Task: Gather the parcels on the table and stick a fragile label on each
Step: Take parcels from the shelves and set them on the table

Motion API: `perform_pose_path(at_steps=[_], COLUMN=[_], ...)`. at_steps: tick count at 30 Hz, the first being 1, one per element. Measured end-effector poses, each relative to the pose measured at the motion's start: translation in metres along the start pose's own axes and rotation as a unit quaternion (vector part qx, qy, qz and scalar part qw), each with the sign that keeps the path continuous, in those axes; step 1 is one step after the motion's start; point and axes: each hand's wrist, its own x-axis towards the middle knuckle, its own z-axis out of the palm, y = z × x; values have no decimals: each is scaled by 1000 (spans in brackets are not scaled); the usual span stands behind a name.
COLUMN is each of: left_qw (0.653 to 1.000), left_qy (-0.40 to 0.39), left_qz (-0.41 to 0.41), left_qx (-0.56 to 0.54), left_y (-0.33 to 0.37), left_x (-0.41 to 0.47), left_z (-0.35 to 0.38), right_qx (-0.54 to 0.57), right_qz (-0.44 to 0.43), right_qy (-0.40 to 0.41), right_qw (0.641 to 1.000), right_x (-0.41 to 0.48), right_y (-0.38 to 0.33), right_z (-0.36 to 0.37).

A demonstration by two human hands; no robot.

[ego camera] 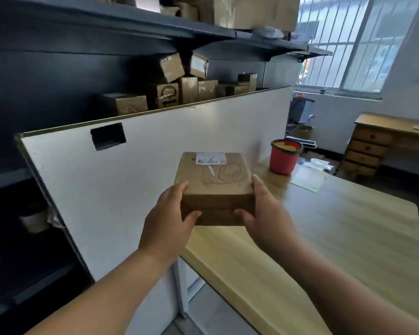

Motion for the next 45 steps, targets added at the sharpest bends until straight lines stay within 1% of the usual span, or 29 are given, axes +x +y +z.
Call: perform_pose_path(at_steps=[6,12,19,24,29,33,37,40,42,45], left_qw=[999,993,985,980,975,965,947,927,925,940], left_qy=[-45,-105,-151,-174,-205,-242,-303,-361,-363,-315], left_qz=[-26,-51,-86,-94,-88,-94,-99,-76,-68,-53], left_qx=[-7,5,7,1,7,20,32,70,91,120], left_y=[19,9,-14,-38,-61,-82,-96,-101,-101,-97], left_x=[74,129,173,200,226,241,253,261,265,268], left_z=[111,206,299,353,390,411,425,427,422,400], right_qx=[-2,11,12,12,17,-3,-50,-67,-88,-129], right_qz=[60,127,163,189,200,210,221,231,237,211], right_qy=[-24,-57,-76,-86,-83,-100,-114,-116,-136,-141], right_qw=[998,990,984,978,976,973,967,964,958,959], right_x=[87,150,205,238,269,289,302,309,312,313], right_y=[100,189,266,309,339,354,367,373,369,352], right_z=[-8,17,53,81,103,121,136,142,141,136])
